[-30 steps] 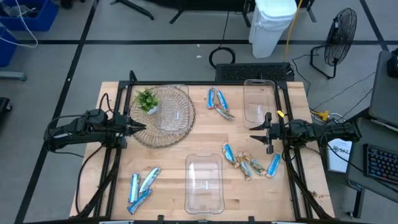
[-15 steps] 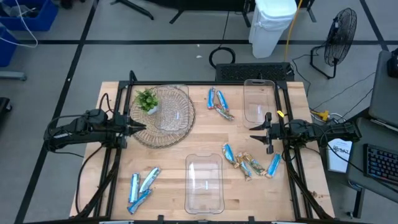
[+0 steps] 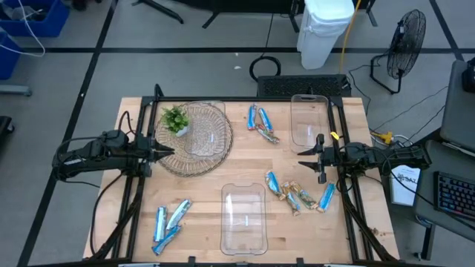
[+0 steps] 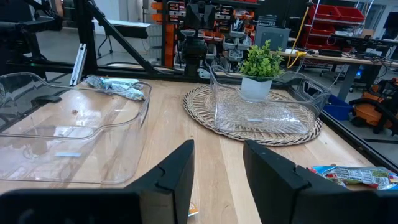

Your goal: Pick and place Granola Bars by type

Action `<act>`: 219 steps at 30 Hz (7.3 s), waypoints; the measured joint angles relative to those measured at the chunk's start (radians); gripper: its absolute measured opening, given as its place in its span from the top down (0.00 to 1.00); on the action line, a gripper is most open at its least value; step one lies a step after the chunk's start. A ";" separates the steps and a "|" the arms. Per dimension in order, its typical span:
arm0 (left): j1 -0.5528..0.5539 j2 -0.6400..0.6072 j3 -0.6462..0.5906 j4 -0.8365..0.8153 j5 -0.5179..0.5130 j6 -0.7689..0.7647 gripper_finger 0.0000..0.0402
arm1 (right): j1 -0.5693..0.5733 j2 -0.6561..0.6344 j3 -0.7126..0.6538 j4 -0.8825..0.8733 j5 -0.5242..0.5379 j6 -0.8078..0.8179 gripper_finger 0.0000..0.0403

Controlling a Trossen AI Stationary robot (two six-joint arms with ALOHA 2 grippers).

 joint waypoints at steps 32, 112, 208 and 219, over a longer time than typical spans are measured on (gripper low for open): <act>0.000 0.000 0.000 0.000 0.000 0.000 0.88 | 0.000 0.010 0.000 0.000 0.388 0.000 0.68; 0.000 0.000 0.000 0.053 -0.061 0.044 0.88 | -0.003 0.011 -0.006 0.168 0.390 -0.840 0.68; 0.000 0.000 0.000 0.053 -0.060 0.038 0.88 | 0.536 0.938 0.316 -0.624 -0.280 2.103 0.85; 0.000 0.000 0.000 0.053 -0.060 0.038 0.88 | 0.536 0.825 0.317 -0.438 0.005 1.907 0.99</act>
